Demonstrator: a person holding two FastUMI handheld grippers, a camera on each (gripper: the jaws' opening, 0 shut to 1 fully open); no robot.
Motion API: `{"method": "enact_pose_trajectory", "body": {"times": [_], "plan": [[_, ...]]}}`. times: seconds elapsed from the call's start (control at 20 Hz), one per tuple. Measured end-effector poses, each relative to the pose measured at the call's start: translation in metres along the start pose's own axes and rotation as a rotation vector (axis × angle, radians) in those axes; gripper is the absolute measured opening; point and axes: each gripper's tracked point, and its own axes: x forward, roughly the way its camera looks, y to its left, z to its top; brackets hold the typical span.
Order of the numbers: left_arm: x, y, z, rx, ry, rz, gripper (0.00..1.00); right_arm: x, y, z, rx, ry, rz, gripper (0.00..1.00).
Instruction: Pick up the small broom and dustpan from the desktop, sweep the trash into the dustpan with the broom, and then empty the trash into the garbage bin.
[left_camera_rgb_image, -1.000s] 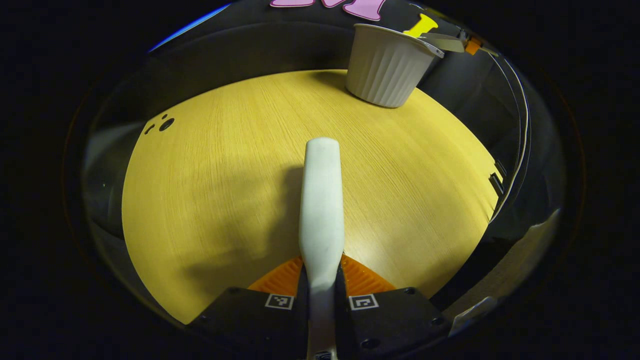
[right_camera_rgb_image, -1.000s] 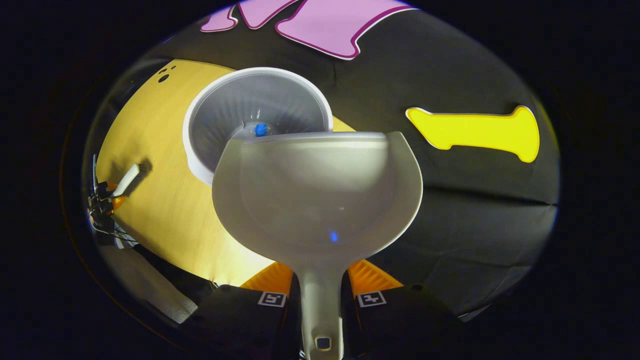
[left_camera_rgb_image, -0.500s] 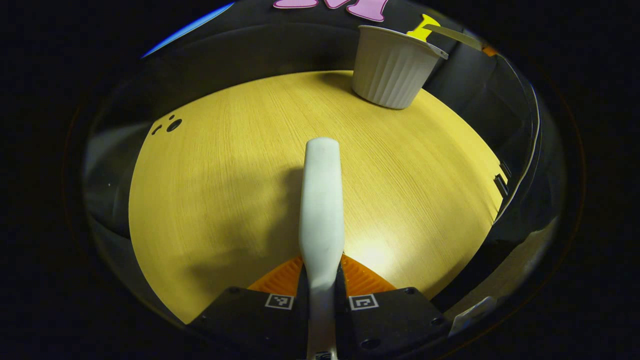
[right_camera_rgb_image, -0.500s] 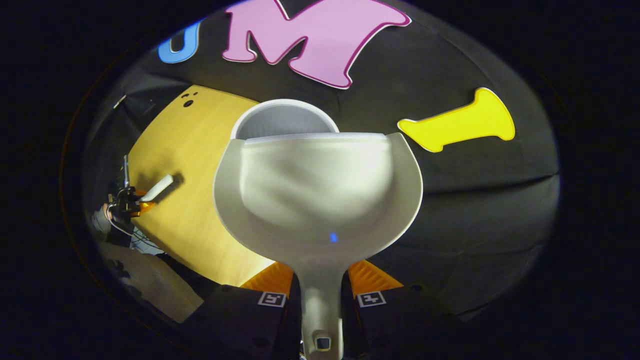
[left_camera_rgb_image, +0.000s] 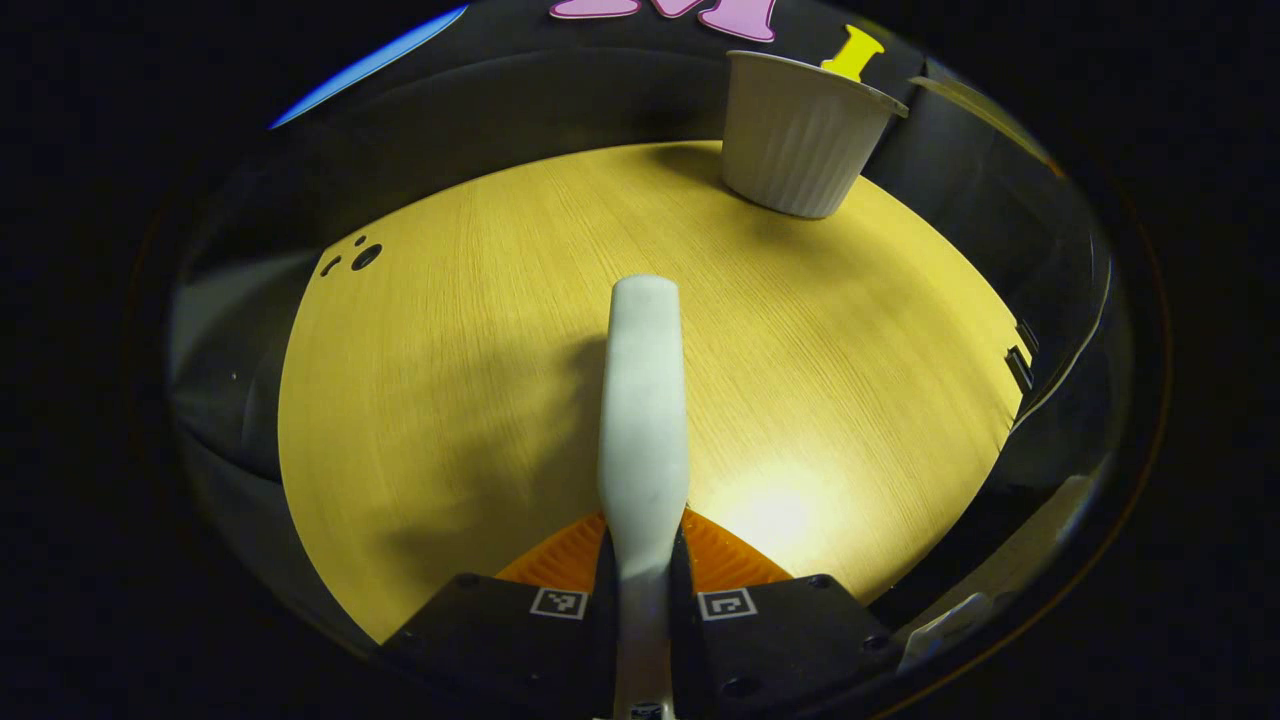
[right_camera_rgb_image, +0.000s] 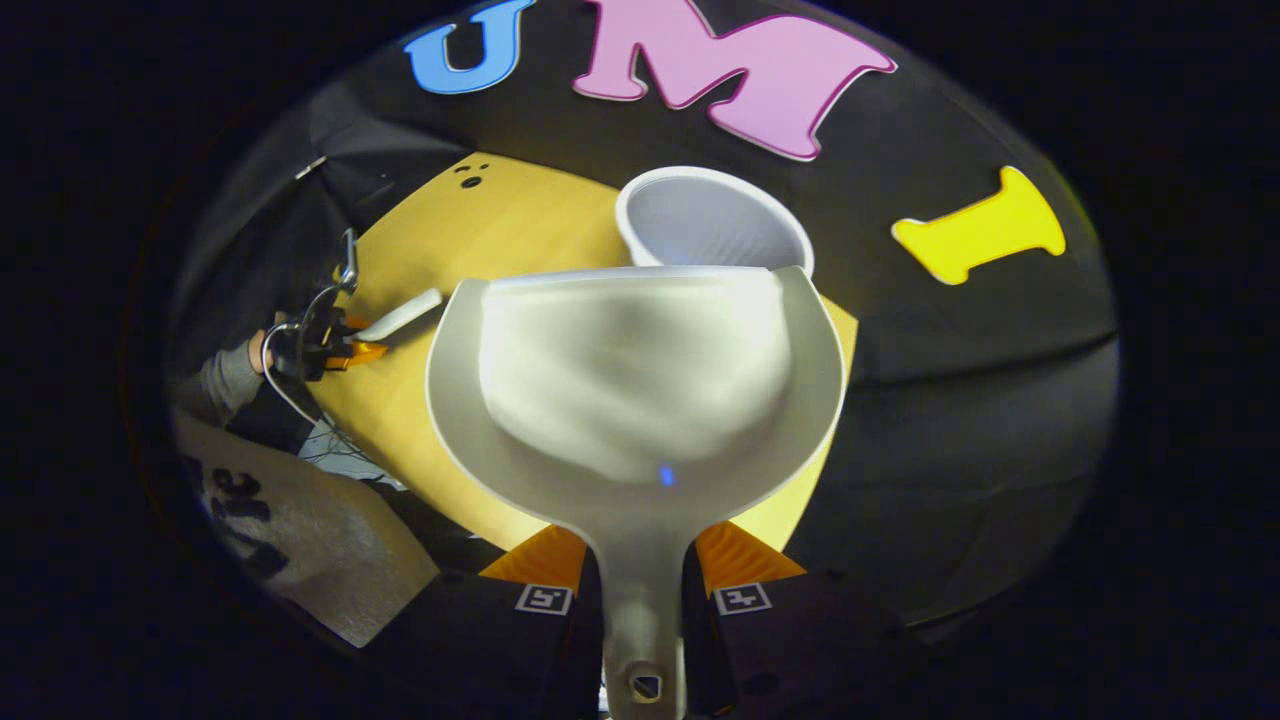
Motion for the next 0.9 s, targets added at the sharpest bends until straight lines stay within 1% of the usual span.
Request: {"method": "enact_pose_trajectory", "body": {"times": [0.15,0.3,0.35,0.4,0.5,0.6,0.75,0.8,0.9], "plan": [[-0.001,0.000,0.000,-0.015,0.002,0.009,0.24,0.042,0.046,-0.027,0.005,0.025,0.079,0.36],[0.001,0.000,-0.001,-0.028,0.004,0.021,0.26,0.087,0.076,-0.052,0.029,0.051,0.124,0.36],[0.001,0.000,-0.001,-0.028,0.006,0.027,0.26,0.104,0.085,-0.060,0.041,0.063,0.132,0.39],[0.000,0.001,-0.001,-0.027,0.008,0.035,0.26,0.121,0.093,-0.067,0.055,0.076,0.132,0.36],[0.000,0.003,-0.001,-0.023,0.007,0.049,0.25,0.153,0.108,-0.080,0.047,0.091,0.133,0.36],[0.001,0.003,-0.002,-0.024,0.006,0.057,0.26,0.177,0.119,-0.087,0.029,0.080,0.134,0.36],[0.000,0.004,-0.001,-0.022,0.003,0.067,0.26,0.199,0.131,-0.088,0.028,0.044,0.123,0.37],[-0.001,0.003,-0.001,-0.022,0.003,0.069,0.26,0.205,0.134,-0.086,0.032,0.032,0.116,0.39],[0.000,0.004,-0.002,-0.022,0.004,0.071,0.25,0.215,0.135,-0.083,0.043,0.015,0.097,0.39]]}}
